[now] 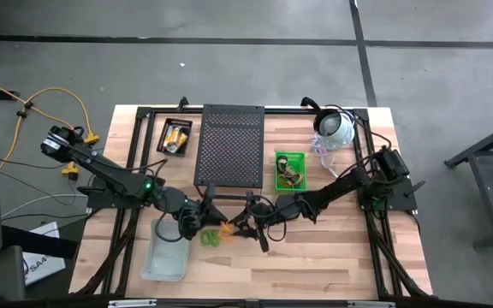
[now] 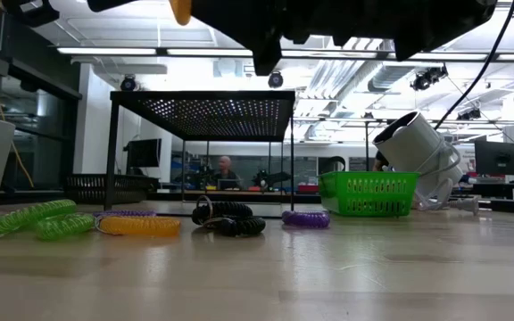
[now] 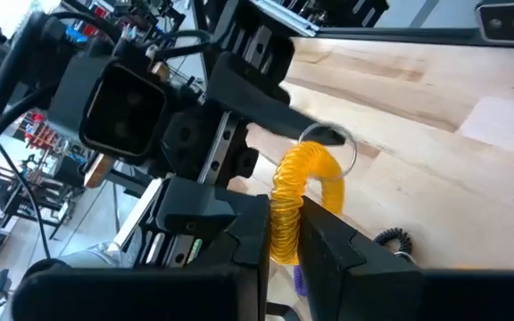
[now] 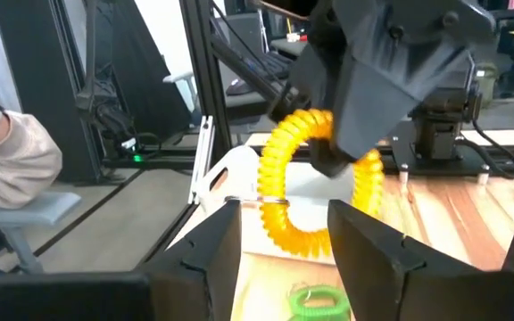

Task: Pick & Place Office Desk Supplies
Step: Put the right yellow spring keychain into the gray bin

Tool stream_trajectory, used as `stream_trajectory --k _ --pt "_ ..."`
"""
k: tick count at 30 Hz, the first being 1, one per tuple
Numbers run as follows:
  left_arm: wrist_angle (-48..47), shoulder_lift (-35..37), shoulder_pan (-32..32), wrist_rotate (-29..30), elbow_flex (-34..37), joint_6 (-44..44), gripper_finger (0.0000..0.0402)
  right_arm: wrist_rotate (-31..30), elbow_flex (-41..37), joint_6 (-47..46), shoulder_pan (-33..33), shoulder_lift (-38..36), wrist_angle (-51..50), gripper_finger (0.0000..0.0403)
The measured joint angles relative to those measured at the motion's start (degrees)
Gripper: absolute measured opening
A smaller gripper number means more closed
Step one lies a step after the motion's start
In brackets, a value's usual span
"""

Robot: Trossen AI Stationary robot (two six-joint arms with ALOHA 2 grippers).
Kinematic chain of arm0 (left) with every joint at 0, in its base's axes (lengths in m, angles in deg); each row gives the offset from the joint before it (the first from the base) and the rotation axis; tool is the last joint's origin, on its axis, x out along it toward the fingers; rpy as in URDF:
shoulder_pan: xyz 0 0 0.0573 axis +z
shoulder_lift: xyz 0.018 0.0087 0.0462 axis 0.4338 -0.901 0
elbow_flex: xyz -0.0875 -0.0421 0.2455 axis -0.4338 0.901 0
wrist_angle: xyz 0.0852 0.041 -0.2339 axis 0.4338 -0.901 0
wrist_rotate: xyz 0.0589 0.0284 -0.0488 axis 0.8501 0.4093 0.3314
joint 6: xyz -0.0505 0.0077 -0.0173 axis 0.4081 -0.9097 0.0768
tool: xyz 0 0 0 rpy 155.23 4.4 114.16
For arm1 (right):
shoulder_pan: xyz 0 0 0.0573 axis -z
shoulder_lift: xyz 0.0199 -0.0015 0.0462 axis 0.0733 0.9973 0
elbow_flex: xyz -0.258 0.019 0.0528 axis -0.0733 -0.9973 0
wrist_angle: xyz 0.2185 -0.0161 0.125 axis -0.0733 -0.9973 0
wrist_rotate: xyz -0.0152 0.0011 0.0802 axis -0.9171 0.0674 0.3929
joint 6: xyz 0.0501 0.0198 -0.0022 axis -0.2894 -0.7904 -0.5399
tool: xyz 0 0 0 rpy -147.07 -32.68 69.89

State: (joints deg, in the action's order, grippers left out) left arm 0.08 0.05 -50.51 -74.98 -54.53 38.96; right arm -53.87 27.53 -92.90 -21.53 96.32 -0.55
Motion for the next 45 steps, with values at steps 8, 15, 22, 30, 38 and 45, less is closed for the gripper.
stream_trajectory --k 8,15,22,30,38,45 --pt "-0.08 0.02 -2.79 2.04 0.0 0.01 0.0037 0.12 0.01 -2.91 -0.81 0.0 -0.63 0.0155" --pt "-1.19 0.04 -5.77 7.75 0.0 0.11 0.0037 0.01 -0.02 -2.93 -1.99 0.0 -3.03 0.0154" --pt "-13.65 2.36 -13.75 21.19 0.0 18.13 0.0037 -0.22 -0.02 -6.89 -3.15 0.0 -4.46 0.0154" --pt "-19.56 6.27 -30.57 35.76 0.0 38.42 0.0037 -1.51 -0.02 -6.81 -4.29 0.02 -7.89 0.0153" --pt "-19.76 8.57 -43.02 44.11 0.0 47.1 0.0037 -1.98 -0.02 -6.78 -4.46 0.02 -8.58 0.0153" --pt "-21.39 8.55 -44.75 47.09 0.0 49.59 0.0037 -1.98 -0.02 -6.78 -4.45 0.02 -8.59 0.0153"
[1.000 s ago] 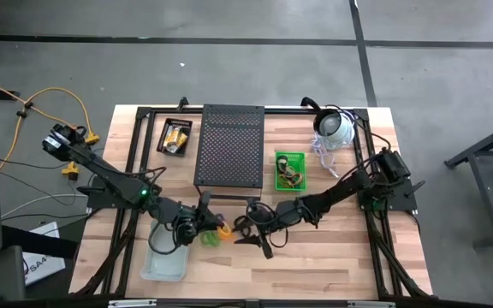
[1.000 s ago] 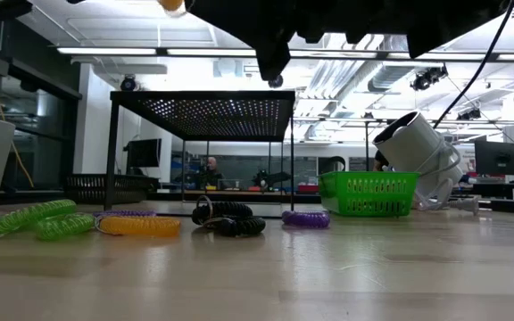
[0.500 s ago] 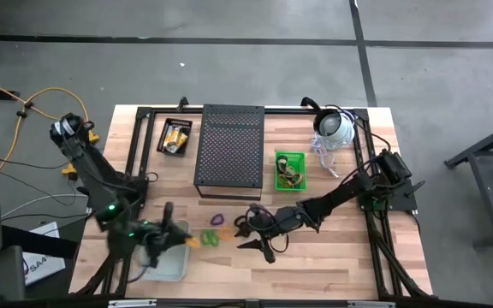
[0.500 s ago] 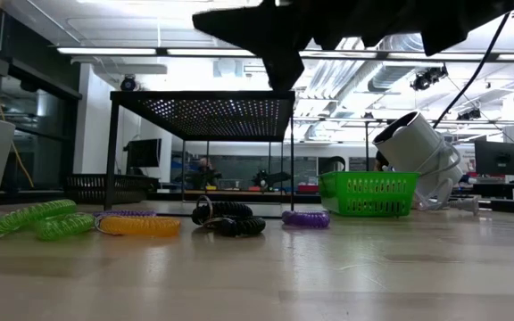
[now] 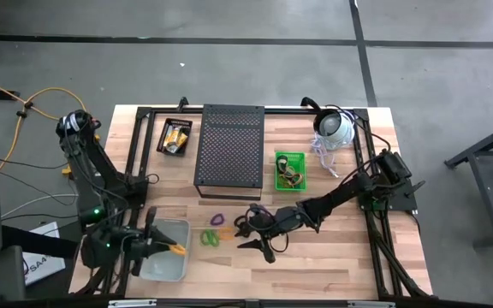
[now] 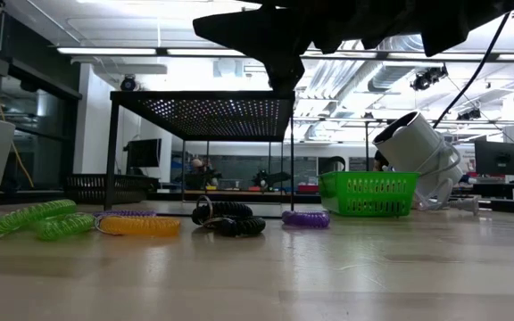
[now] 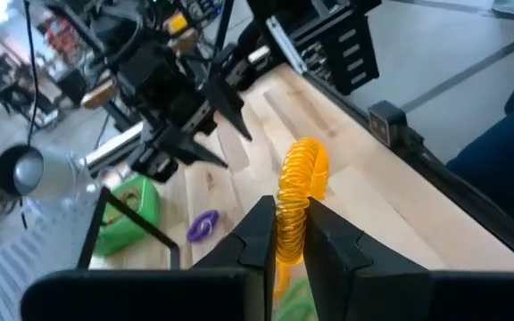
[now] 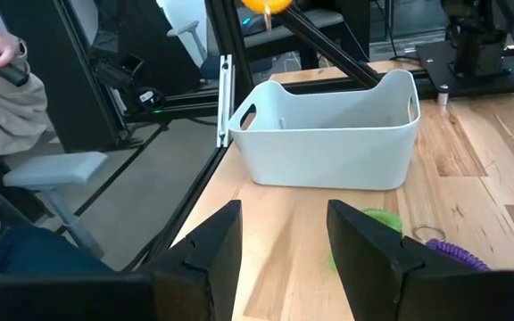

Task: Pick & Place Office Desk Supplies
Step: Put the right yellow spring keychain into the gray bin

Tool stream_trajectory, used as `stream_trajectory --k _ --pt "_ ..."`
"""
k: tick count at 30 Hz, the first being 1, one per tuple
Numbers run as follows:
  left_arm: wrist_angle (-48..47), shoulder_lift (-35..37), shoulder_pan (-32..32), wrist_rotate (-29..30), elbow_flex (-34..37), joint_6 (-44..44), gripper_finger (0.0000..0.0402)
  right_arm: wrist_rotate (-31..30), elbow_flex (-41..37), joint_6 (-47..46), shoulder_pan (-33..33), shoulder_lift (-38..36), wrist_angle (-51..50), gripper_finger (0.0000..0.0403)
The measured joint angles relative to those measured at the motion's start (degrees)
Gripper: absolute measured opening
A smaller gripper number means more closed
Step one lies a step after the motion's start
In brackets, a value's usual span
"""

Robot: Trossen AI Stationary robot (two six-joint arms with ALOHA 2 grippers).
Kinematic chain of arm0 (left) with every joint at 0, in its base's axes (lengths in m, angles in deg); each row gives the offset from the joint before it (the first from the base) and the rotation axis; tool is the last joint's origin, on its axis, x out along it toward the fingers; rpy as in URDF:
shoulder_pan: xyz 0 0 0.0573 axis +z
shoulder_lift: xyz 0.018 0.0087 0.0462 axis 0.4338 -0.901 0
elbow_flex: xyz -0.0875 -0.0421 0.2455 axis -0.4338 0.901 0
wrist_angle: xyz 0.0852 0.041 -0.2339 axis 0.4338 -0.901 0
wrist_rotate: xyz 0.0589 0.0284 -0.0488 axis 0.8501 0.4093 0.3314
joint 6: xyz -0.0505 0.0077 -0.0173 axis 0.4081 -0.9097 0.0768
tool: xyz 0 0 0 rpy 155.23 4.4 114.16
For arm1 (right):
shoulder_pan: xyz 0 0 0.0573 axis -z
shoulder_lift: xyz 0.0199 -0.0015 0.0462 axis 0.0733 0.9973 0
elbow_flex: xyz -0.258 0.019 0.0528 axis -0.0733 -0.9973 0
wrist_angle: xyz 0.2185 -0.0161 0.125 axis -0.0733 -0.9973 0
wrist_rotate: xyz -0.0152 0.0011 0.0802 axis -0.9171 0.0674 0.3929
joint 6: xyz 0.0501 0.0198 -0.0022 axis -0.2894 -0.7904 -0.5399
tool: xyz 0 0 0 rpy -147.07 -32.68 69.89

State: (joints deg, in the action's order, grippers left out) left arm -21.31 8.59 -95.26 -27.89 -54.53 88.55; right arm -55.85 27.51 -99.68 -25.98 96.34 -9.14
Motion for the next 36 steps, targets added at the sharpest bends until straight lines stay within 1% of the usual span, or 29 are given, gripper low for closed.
stream_trajectory --k 2,6,9,13,15,17,20,23,29,36 --pt "-3.11 0.0 0.01 -0.46 0.0 4.5 0.0037 0.0 0.0 0.01 0.01 0.0 -0.01 0.0153" --pt "-13.53 0.0 0.02 -4.62 0.0 20.13 0.0037 0.04 0.0 -0.06 0.0 0.0 -0.04 0.0153" --pt "-20.25 0.0 0.03 -9.53 0.0 31.65 0.0037 0.08 0.0 -0.1 -0.01 0.0 -0.05 0.0153" --pt "-26.88 0.0 0.73 -16.98 0.0 45.68 0.0037 0.08 0.0 -0.13 0.0 0.0 -0.06 0.0153" --pt "-29.52 0.0 1.95 -21.53 0.0 51.64 0.0037 0.07 0.0 -0.11 -0.01 0.0 -0.06 0.0153" --pt "-32.11 0.0 3.51 -26.05 0.0 55.72 0.0037 0.07 0.0 -0.04 0.0 0.0 -0.06 0.0153" --pt "-34.23 -0.04 6.14 -30.76 0.0 57.48 0.0037 0.04 0.0 -0.02 0.01 0.0 -0.08 0.0153" --pt "-34.15 -0.04 8.14 -33.02 0.0 55.92 0.0037 -0.22 0.0 0.0 0.01 0.0 -0.08 0.0153" --pt "-34.16 -0.04 10.41 -33.58 0.0 54.45 0.004 -0.22 0.0 -0.01 0.01 0.0 -0.82 0.0153" --pt "-34.15 -0.04 11.05 -33.69 0.0 54.64 0.0073 -1.22 0.0 0.0 0.01 0.0 -1.57 0.0153"
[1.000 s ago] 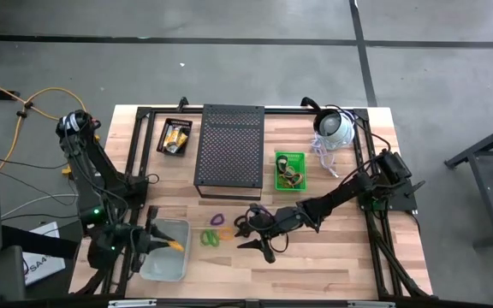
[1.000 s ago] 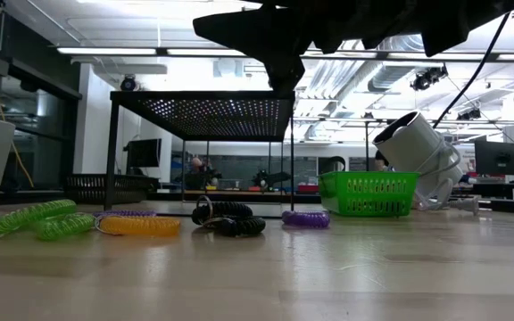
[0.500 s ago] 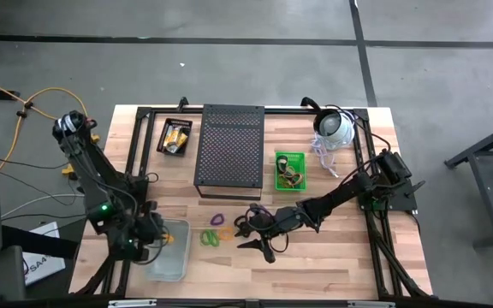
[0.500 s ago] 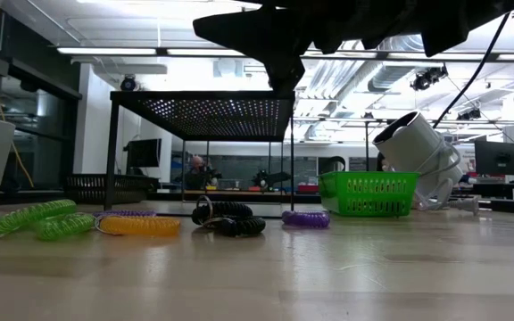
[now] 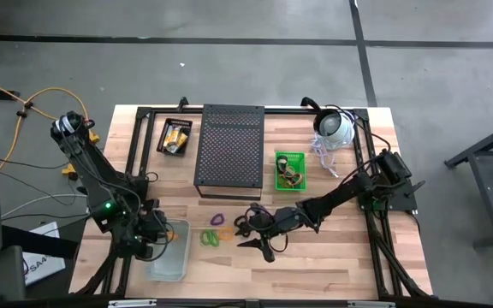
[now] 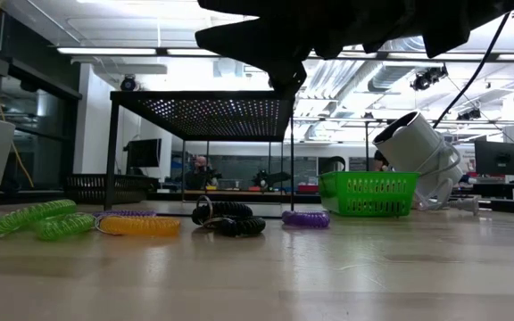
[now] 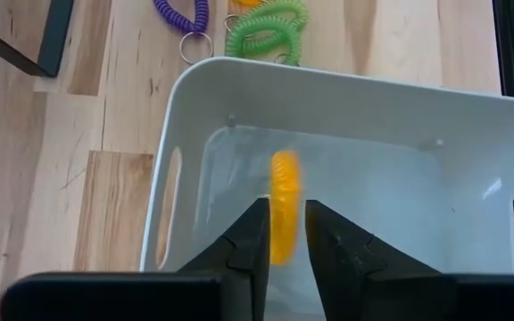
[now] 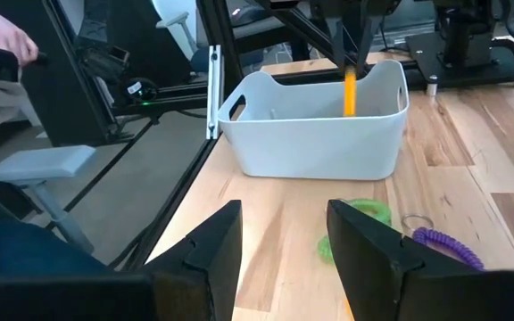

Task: Pick & Place Office Desk Supplies
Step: Put the right yellow spring keychain into the gray bin, then put the right purple spring keychain into the gray bin

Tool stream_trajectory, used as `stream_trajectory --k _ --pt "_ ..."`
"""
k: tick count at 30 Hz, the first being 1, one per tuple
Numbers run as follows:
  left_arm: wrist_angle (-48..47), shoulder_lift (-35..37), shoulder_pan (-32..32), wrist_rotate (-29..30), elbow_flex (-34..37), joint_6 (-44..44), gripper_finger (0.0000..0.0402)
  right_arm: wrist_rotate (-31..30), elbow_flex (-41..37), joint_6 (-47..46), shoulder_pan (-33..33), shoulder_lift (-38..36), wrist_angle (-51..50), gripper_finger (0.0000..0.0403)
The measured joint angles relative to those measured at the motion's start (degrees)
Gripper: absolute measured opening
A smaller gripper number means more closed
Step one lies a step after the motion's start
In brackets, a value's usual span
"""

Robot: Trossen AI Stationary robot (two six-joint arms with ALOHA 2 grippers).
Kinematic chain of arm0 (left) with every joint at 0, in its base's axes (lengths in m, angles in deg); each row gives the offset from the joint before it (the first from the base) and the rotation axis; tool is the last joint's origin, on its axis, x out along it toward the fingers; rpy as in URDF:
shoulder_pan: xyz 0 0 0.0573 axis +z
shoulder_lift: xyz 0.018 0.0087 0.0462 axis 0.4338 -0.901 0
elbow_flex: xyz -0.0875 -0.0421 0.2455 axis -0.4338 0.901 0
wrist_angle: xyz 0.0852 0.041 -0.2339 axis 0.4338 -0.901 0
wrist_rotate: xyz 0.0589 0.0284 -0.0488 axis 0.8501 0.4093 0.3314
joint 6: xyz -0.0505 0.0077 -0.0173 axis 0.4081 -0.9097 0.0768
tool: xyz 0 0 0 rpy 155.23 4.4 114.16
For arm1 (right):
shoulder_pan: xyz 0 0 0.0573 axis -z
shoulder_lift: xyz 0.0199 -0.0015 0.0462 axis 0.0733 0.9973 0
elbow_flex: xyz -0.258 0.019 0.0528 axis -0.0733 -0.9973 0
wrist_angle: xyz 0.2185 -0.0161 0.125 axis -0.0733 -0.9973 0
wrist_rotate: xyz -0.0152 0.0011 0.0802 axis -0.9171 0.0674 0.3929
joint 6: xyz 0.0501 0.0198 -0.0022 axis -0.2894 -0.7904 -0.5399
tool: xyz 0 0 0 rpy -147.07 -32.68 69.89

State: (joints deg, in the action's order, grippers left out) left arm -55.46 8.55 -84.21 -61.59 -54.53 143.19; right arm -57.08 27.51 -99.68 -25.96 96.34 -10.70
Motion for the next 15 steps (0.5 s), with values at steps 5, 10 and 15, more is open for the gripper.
stream_trajectory --k 5,10,15 --pt "0.0 0.0 0.0 0.01 0.0 -0.01 0.0093 0.02 0.0 0.0 0.0 0.0 0.0 0.0153" --pt "0.0 0.0 0.0 0.15 0.0 -0.02 0.0105 0.01 0.0 0.0 0.0 0.0 -0.54 0.0153" --pt "0.0 0.0 0.0 0.28 0.0 -0.04 0.0106 -0.47 0.0 0.02 0.0 0.0 -4.31 0.0153"
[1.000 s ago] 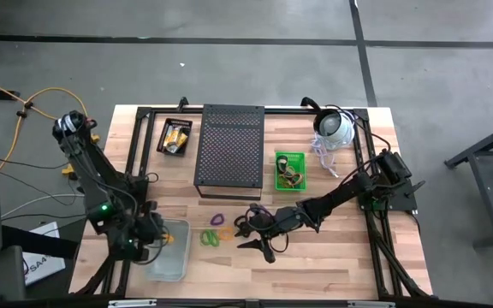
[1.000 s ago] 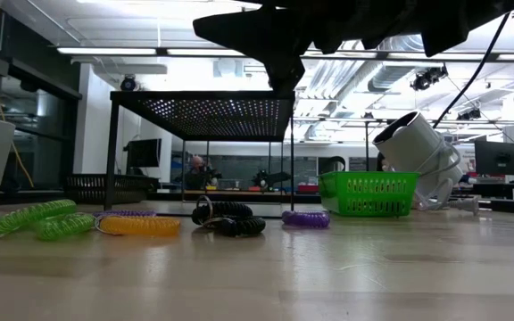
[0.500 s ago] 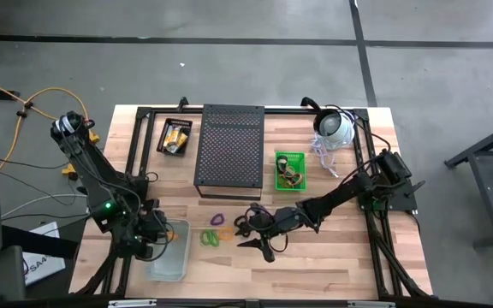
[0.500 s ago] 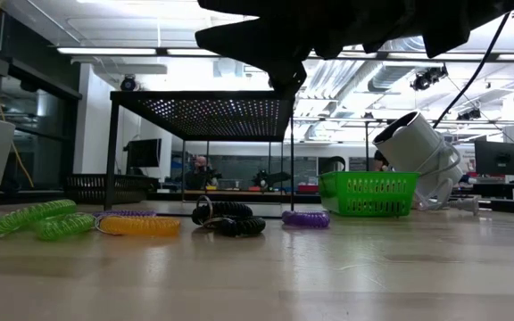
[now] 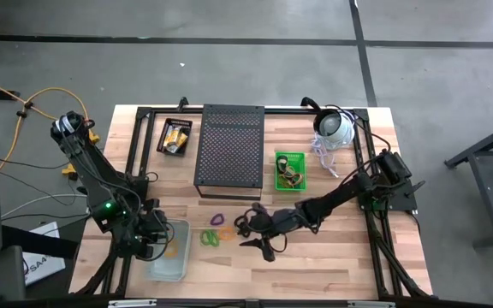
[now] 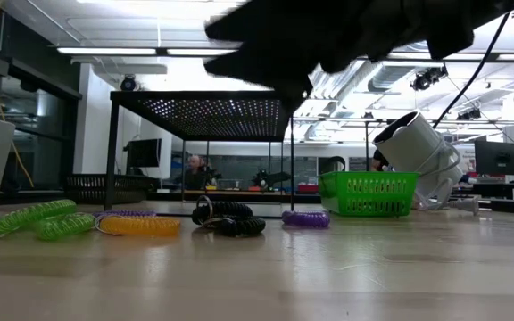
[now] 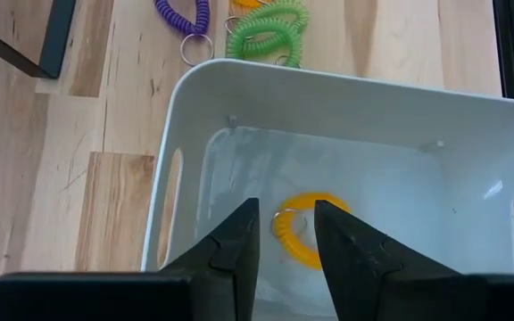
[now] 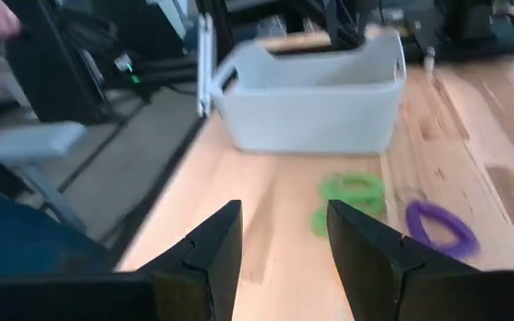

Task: Pick & Place Office Desk Supplies
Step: Put the right purple spring keychain into the gray bin

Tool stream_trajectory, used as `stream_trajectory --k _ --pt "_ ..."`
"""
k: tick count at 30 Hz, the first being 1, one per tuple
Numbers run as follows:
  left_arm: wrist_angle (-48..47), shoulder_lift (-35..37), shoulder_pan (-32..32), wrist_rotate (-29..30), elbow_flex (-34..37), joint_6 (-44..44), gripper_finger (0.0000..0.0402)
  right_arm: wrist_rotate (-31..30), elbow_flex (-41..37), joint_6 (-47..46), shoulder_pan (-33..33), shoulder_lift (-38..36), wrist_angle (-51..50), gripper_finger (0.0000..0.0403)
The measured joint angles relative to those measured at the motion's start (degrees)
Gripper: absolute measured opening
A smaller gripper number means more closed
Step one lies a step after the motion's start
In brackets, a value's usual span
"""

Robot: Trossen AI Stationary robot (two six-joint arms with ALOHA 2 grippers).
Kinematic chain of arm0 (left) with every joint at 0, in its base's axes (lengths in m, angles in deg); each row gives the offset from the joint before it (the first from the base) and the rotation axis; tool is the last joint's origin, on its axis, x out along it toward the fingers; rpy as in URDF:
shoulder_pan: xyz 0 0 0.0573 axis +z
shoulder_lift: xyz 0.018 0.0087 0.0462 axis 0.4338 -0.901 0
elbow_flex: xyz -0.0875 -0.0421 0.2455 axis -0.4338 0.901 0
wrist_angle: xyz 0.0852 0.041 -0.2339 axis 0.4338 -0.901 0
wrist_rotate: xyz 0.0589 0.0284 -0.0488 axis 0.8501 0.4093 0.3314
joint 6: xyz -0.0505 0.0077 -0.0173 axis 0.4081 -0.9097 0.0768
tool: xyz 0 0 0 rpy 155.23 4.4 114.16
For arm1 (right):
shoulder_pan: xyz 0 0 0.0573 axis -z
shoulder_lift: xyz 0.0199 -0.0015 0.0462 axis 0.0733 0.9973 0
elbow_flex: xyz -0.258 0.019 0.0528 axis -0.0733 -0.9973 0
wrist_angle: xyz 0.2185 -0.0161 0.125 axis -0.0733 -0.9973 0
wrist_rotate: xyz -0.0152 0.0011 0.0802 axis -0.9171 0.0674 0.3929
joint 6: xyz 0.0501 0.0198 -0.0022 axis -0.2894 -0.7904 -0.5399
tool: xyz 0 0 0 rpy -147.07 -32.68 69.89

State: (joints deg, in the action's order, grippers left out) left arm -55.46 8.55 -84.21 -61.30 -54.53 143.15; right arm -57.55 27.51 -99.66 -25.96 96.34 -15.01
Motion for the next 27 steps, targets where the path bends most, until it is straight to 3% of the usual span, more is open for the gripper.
stream_trajectory --k 9,14,27 --pt "-0.02 0.0 0.0 1.22 0.0 -0.64 0.0106 -11.16 0.04 2.12 0.0 0.02 -9.26 0.0153" --pt "0.0 0.0 0.0 1.38 0.0 -0.64 0.0106 -17.05 0.02 -1.93 0.0 0.02 -17.78 0.0153" --pt "0.02 0.0 0.0 1.36 0.0 -0.34 0.0106 -24.45 0.02 -6.03 -1.65 0.02 -33.48 0.0153"
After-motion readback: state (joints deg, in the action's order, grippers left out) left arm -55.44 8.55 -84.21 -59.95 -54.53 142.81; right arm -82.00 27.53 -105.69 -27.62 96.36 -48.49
